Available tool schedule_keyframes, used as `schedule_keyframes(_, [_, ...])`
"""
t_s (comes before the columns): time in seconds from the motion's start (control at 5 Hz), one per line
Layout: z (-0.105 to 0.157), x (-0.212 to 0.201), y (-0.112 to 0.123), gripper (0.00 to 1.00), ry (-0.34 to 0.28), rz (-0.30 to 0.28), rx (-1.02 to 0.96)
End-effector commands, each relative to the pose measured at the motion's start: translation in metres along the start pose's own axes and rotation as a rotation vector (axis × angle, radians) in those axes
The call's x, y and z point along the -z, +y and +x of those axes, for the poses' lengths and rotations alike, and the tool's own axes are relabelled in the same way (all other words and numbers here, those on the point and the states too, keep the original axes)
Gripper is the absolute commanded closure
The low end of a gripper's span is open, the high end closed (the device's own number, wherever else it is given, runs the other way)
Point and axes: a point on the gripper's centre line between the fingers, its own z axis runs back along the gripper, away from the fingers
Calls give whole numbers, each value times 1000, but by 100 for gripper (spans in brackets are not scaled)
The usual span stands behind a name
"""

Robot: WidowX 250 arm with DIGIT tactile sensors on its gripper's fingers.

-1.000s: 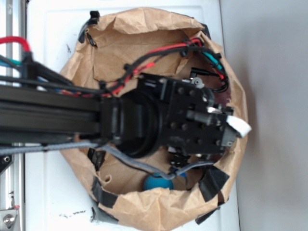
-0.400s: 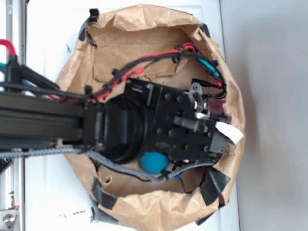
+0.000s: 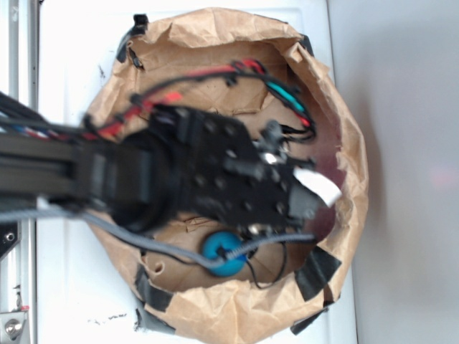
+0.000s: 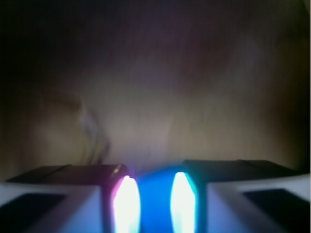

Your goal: Grab the blue block.

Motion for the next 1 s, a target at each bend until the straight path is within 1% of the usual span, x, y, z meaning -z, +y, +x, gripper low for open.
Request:
schedule_keyframes(0.0, [-15,-72,40,100,-131,-115,-74])
schedule_keyframes(0.2, [-20,-72,45,0,-120,-111,-69])
schedule_keyframes(0.4, [-16,-59,38,0,-99,-99,-48])
schedule_keyframes(0.6, [-11,-41,23,0,-76,-76,-16])
schedule_keyframes(0.8, [-3,-24,15,0,-48,-60,1])
